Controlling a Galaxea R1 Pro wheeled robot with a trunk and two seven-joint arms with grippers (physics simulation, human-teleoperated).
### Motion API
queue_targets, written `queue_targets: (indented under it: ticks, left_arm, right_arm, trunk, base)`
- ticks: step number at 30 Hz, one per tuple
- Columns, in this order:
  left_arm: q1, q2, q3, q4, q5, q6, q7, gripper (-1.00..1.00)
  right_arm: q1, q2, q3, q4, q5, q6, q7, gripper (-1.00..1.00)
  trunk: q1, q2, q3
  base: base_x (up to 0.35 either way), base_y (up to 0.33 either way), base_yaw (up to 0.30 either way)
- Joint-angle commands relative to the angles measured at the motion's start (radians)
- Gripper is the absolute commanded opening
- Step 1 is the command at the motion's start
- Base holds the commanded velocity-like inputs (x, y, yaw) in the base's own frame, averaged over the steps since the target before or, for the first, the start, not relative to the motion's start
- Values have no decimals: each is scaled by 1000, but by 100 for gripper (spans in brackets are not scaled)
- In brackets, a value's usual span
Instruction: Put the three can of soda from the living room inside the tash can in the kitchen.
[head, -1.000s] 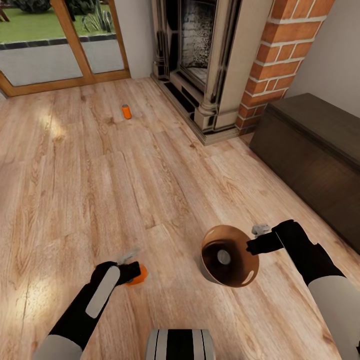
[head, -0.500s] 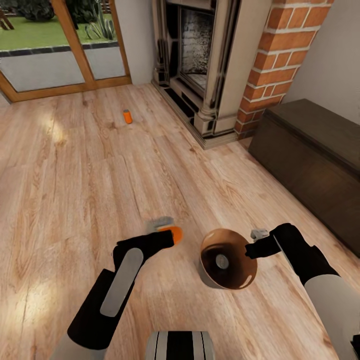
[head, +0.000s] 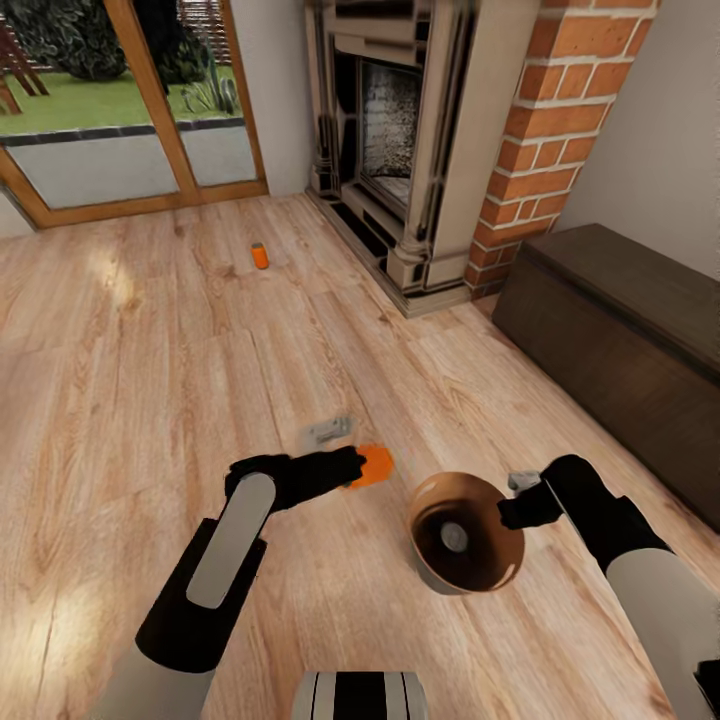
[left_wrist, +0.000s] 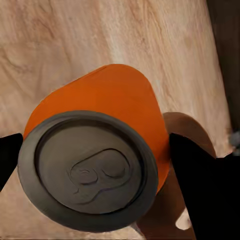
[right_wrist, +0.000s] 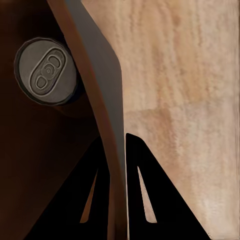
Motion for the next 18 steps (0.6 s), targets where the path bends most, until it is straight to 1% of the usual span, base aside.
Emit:
queue_targets:
  ticks: [1, 2, 3, 4, 5, 6, 7, 8, 10, 13, 15, 16, 17, 18]
  left_arm:
    - [-10, 5, 0, 0, 50, 7, -1, -100]
    - [-15, 7, 0, 0, 80, 7, -2, -100]
    - [-23, 9, 0, 0, 139, 8, -3, -100]
    - [-29, 11, 0, 0, 190, 11, -4, -100]
    - [-32, 11, 0, 0, 211, 13, -4, -100]
    - [-36, 12, 0, 0, 243, 15, -5, -100]
    - [-38, 12, 0, 0, 263, 17, -5, -100]
    - [-40, 11, 0, 0, 276, 19, -5, -100]
    - [-42, 11, 0, 0, 291, 21, -5, -100]
    - [-48, 6, -5, 0, 298, 25, -5, -100]
    - [-59, 2, -21, 0, 302, 39, -5, -100]
    - [-65, -1, -40, 1, 311, 51, -3, -100]
    - [-68, -2, -52, 1, 317, 57, 0, -100]
    - [-80, -4, -93, 2, 338, 67, 21, -100]
  right_arm:
    - [-1, 5, -1, 3, 12, 0, -10, -100]
    - [-1, 8, -1, 4, 12, 0, -14, -100]
    - [-1, 13, -1, 6, 12, 0, -20, -100]
    - [-1, 17, -1, 7, 12, 0, -24, -100]
    - [-1, 18, -1, 7, 12, 0, -25, -100]
    - [-1, 20, -1, 8, 12, 0, -27, -100]
    - [-1, 21, -1, 8, 12, 0, -29, -100]
    - [-1, 21, -1, 8, 12, 0, -30, -100]
    - [-1, 22, -1, 8, 12, 0, -31, -100]
    - [-1, 22, -1, 9, 12, 0, -31, -100]
    - [-1, 23, -1, 9, 12, 0, -32, -100]
    - [-1, 23, -1, 9, 12, 0, -32, -100]
    - [-1, 23, -1, 9, 12, 0, -32, -100]
    - [-1, 24, -1, 9, 11, 0, -32, -100]
  trunk:
    - [0, 0, 4]
    - [-1, 0, 8]
    - [-1, 1, 12]
    - [-2, 1, 16]
    - [-2, 1, 19]
    - [-3, 1, 23]
    - [-3, 2, 27]
    - [-4, 2, 31]
    - [-4, 2, 39]
    - [-6, 3, 50]
    - [-7, 4, 58]
    - [-7, 4, 62]
    - [-8, 4, 66]
    - [-8, 4, 70]
  base:
    - [0, 0, 0]
    - [0, 0, 0]
    - [0, 0, 0]
    - [0, 0, 0]
    - [0, 0, 0]
    - [0, 0, 0]
    - [0, 0, 0]
    - [0, 0, 0]
    - [0, 0, 0]
    - [0, 0, 0]
    - [0, 0, 0]
    - [0, 0, 0]
    - [0, 0, 0]
    - [0, 0, 0]
